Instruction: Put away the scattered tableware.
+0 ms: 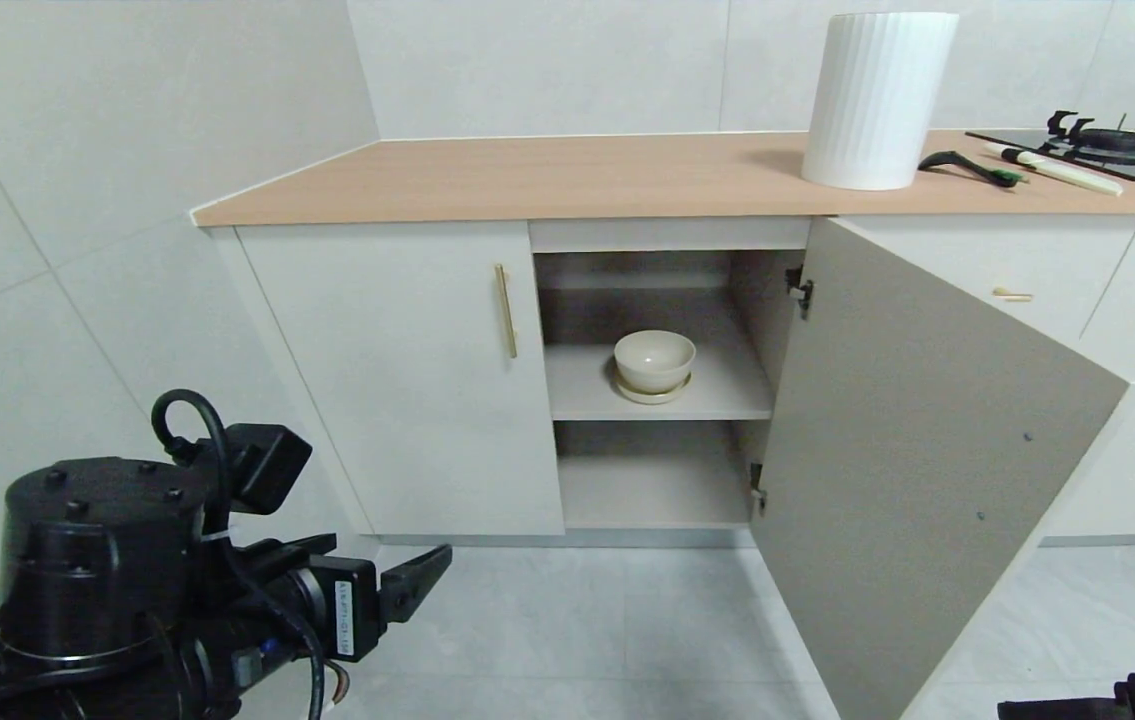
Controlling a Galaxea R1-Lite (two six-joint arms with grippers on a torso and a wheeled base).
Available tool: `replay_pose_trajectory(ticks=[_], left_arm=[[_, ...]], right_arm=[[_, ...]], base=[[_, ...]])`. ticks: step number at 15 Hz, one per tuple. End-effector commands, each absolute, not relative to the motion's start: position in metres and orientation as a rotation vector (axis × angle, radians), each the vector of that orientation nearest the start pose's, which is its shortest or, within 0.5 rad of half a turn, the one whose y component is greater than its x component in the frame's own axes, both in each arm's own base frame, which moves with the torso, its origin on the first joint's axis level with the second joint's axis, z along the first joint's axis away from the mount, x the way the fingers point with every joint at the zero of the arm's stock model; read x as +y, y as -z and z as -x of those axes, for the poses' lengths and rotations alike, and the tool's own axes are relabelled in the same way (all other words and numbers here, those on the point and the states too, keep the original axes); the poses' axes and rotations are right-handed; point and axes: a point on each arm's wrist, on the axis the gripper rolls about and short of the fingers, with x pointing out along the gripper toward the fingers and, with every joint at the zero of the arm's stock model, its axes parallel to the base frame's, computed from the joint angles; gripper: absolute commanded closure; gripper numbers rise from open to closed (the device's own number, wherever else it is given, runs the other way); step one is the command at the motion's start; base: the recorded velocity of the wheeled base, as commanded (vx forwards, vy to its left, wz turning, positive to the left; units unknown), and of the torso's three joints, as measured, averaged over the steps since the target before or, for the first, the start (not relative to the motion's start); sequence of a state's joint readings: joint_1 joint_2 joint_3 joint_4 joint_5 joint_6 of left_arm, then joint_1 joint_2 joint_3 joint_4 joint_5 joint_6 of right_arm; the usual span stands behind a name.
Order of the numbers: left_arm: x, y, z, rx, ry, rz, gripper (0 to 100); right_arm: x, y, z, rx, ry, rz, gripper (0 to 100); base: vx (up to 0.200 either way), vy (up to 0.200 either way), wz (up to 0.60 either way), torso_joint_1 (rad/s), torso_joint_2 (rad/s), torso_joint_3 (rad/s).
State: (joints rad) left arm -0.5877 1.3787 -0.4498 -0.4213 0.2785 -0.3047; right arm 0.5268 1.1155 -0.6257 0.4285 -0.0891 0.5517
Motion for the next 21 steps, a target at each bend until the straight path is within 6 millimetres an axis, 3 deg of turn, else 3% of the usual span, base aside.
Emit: replay_pose_trajectory(ticks=[1, 6, 12, 14, 18, 21], left_arm=[[-0.104, -0.150, -0.167, 0.502, 0.227, 0.083, 0], [-0.104, -0.151, -0.167, 0.498, 0.228, 0.085, 0], [-0.104, -0.151, -0.167, 0.499, 0.230, 0.086, 0], [-0.104, -0.151, -0.167, 0.497, 0.230, 0.086, 0], [-0.104, -0.153, -0.167, 0.488, 0.231, 0.093, 0], [-0.103, -0.155, -0.166, 0.480, 0.232, 0.098, 0]], right_arm=[[0.052, -0.170, -0.116, 0.972, -0.063, -0.259, 0], [0.027, -0.166, -0.151, 0.962, 0.191, -0.360, 0], [-0.028, -0.155, -0.199, 0.857, 0.439, -0.460, 0], [-0.037, -0.149, -0.214, 0.826, 0.461, -0.483, 0], [-0.039, -0.142, -0.242, 0.747, 0.432, -0.483, 0], [-0.018, -0.144, -0.257, 0.753, 0.353, -0.449, 0]], base=[[0.000, 0.000, 0.00, 0.000, 0.00, 0.000], [0.000, 0.000, 0.00, 0.000, 0.00, 0.000], [0.000, 0.000, 0.00, 0.000, 0.00, 0.000], [0.000, 0.000, 0.00, 0.000, 0.00, 0.000], [0.000, 0.000, 0.00, 0.000, 0.00, 0.000], [0.000, 0.000, 0.00, 0.000, 0.00, 0.000]])
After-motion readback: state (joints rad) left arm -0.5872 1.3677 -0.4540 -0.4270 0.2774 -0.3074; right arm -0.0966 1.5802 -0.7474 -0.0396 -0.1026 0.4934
